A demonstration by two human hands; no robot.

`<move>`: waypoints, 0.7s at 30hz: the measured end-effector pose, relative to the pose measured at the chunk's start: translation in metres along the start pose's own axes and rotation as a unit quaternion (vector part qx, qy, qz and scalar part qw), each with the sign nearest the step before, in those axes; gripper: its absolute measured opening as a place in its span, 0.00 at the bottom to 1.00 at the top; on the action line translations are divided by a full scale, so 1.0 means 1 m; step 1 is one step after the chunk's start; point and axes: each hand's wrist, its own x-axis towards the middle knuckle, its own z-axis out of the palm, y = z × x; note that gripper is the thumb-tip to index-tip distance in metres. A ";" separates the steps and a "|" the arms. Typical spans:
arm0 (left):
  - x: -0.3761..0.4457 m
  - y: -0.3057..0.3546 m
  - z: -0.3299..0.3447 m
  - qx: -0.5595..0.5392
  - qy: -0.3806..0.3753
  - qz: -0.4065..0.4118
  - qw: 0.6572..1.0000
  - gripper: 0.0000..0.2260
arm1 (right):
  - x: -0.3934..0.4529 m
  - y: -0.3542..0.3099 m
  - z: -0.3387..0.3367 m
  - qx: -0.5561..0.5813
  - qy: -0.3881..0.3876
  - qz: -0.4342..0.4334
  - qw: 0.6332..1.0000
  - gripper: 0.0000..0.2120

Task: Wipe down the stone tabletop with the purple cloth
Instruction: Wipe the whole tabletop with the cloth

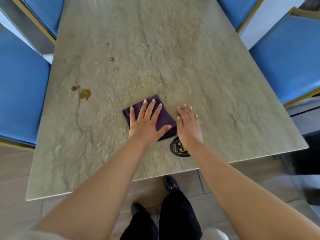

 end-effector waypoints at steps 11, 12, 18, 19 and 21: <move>-0.115 -0.122 0.008 0.020 0.035 0.088 0.995 0.35 | -0.061 -0.069 0.050 -0.054 -0.031 -0.068 0.996 0.22; -0.105 -0.136 0.002 0.003 0.026 0.034 0.999 0.36 | -0.062 -0.073 0.052 -0.061 -0.037 -0.077 0.995 0.22; -0.094 -0.117 0.005 0.005 0.014 -0.115 0.993 0.34 | -0.053 -0.092 0.065 -0.064 -0.025 -0.089 0.994 0.21; -0.108 -0.108 0.010 0.012 0.027 -0.104 0.994 0.33 | -0.051 -0.096 0.068 -0.059 -0.019 -0.090 0.994 0.21; -0.142 -0.102 0.018 0.022 0.041 -0.063 0.997 0.33 | -0.046 -0.105 0.073 -0.048 -0.021 -0.100 0.994 0.21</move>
